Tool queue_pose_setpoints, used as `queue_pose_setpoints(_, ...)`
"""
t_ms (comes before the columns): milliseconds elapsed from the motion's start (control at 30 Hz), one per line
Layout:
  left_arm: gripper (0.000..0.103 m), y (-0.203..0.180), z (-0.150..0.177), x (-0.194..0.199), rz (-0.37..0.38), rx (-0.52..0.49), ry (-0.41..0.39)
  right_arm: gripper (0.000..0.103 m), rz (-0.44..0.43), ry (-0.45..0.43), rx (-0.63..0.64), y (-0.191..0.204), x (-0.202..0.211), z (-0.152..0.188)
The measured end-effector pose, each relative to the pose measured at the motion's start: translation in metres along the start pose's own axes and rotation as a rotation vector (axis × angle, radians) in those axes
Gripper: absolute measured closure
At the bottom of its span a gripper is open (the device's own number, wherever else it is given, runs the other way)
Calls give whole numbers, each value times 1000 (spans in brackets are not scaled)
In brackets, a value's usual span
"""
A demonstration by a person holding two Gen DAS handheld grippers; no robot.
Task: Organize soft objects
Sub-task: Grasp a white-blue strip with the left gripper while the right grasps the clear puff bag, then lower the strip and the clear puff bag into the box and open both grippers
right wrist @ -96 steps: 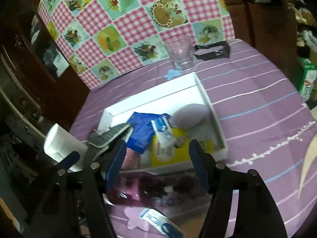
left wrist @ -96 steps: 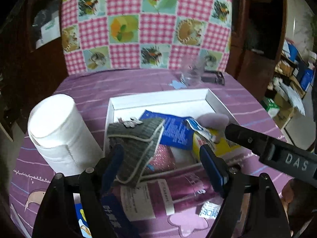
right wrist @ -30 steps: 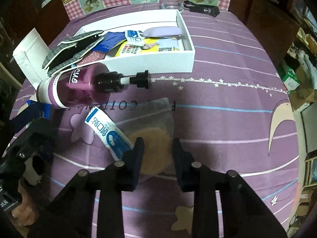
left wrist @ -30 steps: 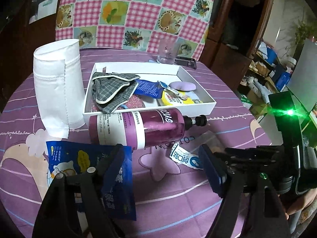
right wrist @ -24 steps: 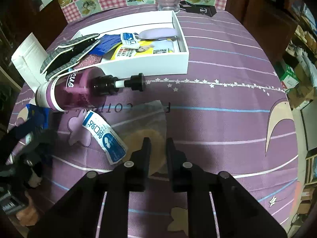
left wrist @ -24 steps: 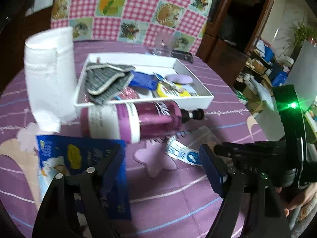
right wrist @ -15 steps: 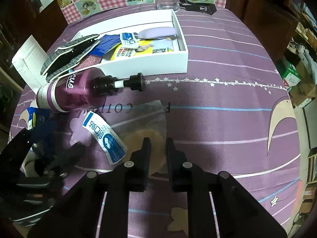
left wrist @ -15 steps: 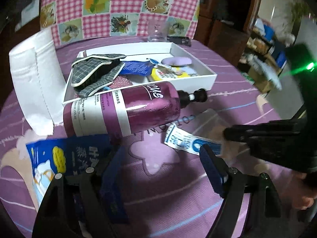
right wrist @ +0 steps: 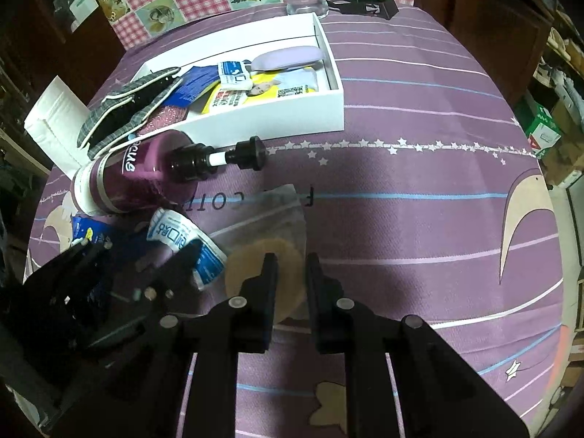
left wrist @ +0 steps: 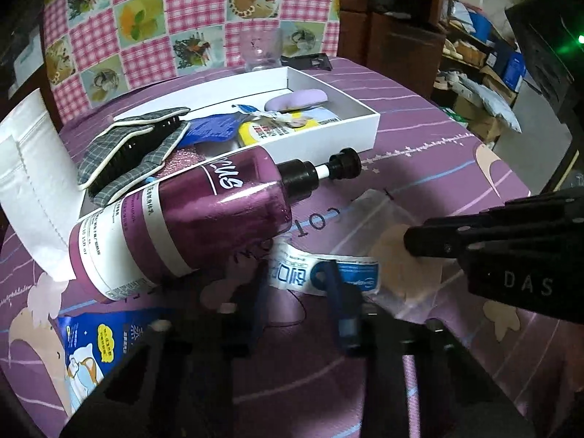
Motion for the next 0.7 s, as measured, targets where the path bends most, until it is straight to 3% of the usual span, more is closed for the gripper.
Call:
queue_pose_setpoints(67, 98, 5, 0, 1, -37, 11, -2, 86, -4, 1, -4, 0, 0, 0)
queue_pose_setpoints(300, 101, 14, 3, 10, -40, 47, -25, 86, -34, -9, -25, -2, 5, -1)
queue_pose_setpoints(700, 101, 25, -10, 52, -57, 89, -188, 89, -144, -144, -79, -4, 37, -12)
Point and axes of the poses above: each gripper's, at about its wrist camera, not at the fingertips, and x roughly against the way its jaws point, y to its left, z to its underside, the point moved 9 cm from there along -x, roughly the way its jaws point, and after that the axes turned 7 degrees about y, right-handed, at the moved point
